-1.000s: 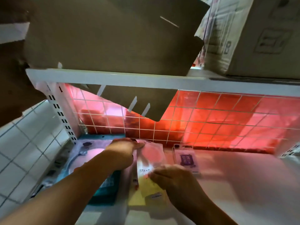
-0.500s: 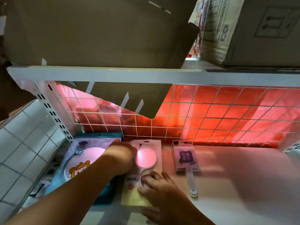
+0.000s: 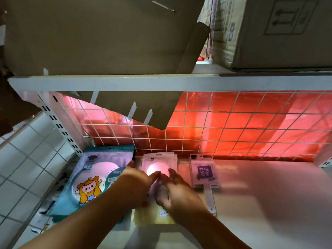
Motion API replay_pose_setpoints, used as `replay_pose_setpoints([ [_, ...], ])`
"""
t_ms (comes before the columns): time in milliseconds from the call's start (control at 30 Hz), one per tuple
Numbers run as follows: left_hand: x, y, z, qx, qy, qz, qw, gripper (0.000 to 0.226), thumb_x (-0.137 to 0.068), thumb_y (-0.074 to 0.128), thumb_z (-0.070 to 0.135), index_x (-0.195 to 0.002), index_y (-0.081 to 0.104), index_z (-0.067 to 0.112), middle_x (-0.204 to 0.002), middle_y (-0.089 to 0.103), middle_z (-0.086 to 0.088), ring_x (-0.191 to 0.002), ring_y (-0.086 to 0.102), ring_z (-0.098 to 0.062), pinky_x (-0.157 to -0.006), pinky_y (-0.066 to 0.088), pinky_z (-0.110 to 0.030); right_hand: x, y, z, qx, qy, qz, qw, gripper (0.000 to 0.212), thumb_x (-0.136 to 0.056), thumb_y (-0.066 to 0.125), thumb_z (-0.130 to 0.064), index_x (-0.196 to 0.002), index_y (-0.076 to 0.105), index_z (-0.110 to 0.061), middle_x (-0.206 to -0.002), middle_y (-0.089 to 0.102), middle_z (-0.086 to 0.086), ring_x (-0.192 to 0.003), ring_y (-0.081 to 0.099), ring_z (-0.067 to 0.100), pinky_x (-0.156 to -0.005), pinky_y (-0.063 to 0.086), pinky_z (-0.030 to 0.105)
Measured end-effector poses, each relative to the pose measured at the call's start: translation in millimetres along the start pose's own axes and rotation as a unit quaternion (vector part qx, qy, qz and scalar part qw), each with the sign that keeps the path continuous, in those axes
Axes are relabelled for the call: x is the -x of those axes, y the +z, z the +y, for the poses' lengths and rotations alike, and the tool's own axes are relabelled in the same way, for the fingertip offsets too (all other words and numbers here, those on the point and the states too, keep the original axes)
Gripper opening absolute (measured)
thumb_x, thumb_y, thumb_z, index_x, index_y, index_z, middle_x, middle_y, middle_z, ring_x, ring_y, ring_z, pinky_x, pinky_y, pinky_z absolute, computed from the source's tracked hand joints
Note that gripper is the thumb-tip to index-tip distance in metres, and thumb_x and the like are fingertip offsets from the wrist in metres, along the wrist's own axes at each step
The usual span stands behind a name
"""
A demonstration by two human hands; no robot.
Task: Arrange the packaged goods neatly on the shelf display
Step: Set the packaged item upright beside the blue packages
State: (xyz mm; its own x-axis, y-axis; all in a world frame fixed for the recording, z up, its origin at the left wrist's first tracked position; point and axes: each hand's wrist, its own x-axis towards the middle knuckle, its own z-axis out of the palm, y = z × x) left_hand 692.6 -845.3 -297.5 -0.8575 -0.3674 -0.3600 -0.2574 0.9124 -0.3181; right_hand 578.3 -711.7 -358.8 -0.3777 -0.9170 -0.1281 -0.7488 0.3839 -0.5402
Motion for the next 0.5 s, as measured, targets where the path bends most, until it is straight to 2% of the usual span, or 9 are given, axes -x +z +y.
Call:
replay_pose_setpoints([
  [33, -3.2, 5.7, -1.1, -0.015, 0.011, 0.025, 1.000, 0.083, -0.094, 0.064, 0.030, -0.162, 0.016, 0.024, -0.093, 0.068, -0.010, -0.090, 0.066, -0.031, -0.117, 0.030, -0.052, -1.4, -0.6, -0.4, 0.007, -0.002, -0.007, 1.000, 0.081, -0.092, 0.055, -0.056, -0.157, 0.008, -0.040, -0.167, 0.002, -0.011, -0.151, 0.013, 0.015, -0.120, 0.014, 0.031],
  [100, -6.0, 8.8, -4.0, -0.039, 0.015, 0.073, 0.996, 0.087, -0.071, 0.083, 0.039, -0.150, 0.048, 0.026, -0.069, 0.066, -0.005, -0.064, 0.065, -0.025, -0.098, 0.051, -0.048, -3.6, -1.6, -1.5, 0.017, -0.006, -0.013, 1.000, 0.083, -0.092, 0.056, -0.055, -0.158, 0.009, -0.037, -0.167, 0.003, -0.011, -0.150, 0.014, 0.016, -0.120, 0.015, 0.031],
  [133, -6.3, 9.0, -4.8, -0.040, 0.014, 0.076, 0.996, 0.087, -0.071, 0.083, 0.040, -0.150, 0.049, 0.027, -0.069, 0.066, -0.005, -0.065, 0.066, -0.025, -0.099, 0.051, -0.048, -4.3, -1.9, -1.1, 0.014, -0.007, -0.014, 1.000, 0.083, -0.092, 0.056, -0.054, -0.158, 0.010, -0.037, -0.167, 0.004, -0.012, -0.151, 0.013, 0.015, -0.120, 0.014, 0.030],
  [200, -6.3, 13.3, -3.8, -0.003, 0.011, 0.047, 0.999, 0.083, -0.093, 0.066, 0.033, -0.161, 0.021, 0.026, -0.097, 0.070, -0.010, -0.092, 0.066, -0.031, -0.116, 0.032, -0.048, -3.9, -4.0, 1.2, 0.001, -0.002, -0.011, 1.000, 0.080, -0.093, 0.055, -0.054, -0.158, 0.012, -0.036, -0.167, 0.005, -0.012, -0.151, 0.011, 0.012, -0.119, 0.012, 0.027],
  [267, -5.2, 6.5, -2.0, 0.000, -0.004, 0.023, 1.000, 0.081, -0.099, 0.057, 0.027, -0.163, 0.007, 0.027, -0.108, 0.067, -0.012, -0.103, 0.062, -0.034, -0.120, 0.022, -0.047, -1.9, -5.1, 4.3, -0.003, 0.007, -0.011, 1.000, 0.079, -0.094, 0.054, -0.054, -0.158, 0.012, -0.036, -0.167, 0.004, -0.011, -0.152, 0.009, 0.011, -0.120, 0.010, 0.028],
  [333, -6.9, 4.1, -2.1, -0.001, -0.025, 0.005, 1.000, 0.071, -0.102, 0.050, 0.024, -0.162, 0.011, 0.027, -0.113, 0.067, -0.012, -0.108, 0.060, -0.034, -0.120, 0.021, -0.048, 0.0, -5.2, 4.2, -0.010, 0.017, -0.019, 1.000, 0.079, -0.094, 0.053, -0.055, -0.158, 0.010, -0.036, -0.167, 0.002, -0.011, -0.152, 0.006, 0.011, -0.122, 0.009, 0.030],
  [400, -7.5, 4.8, 0.2, 0.045, -0.054, -0.026, 0.997, 0.051, -0.105, 0.033, 0.028, -0.155, 0.033, 0.024, -0.121, 0.067, -0.011, -0.113, 0.057, -0.034, -0.113, 0.025, -0.050, -1.9, -2.4, 1.5, -0.018, 0.027, -0.012, 0.999, 0.082, -0.094, 0.053, -0.055, -0.159, 0.007, -0.036, -0.167, -0.002, -0.010, -0.153, 0.004, 0.011, -0.124, 0.011, 0.033],
  [500, -12.6, 7.6, 2.3, 0.086, -0.078, -0.020, 0.993, 0.049, -0.105, 0.019, 0.028, -0.142, 0.049, 0.017, -0.121, 0.069, -0.010, -0.113, 0.057, -0.034, -0.104, 0.026, -0.049, -8.2, 0.9, -0.6, -0.040, 0.075, 0.035, 0.996, 0.087, -0.093, 0.050, -0.058, -0.159, -0.001, -0.032, -0.168, -0.007, -0.004, -0.154, 0.005, 0.015, -0.121, 0.014, 0.032],
])
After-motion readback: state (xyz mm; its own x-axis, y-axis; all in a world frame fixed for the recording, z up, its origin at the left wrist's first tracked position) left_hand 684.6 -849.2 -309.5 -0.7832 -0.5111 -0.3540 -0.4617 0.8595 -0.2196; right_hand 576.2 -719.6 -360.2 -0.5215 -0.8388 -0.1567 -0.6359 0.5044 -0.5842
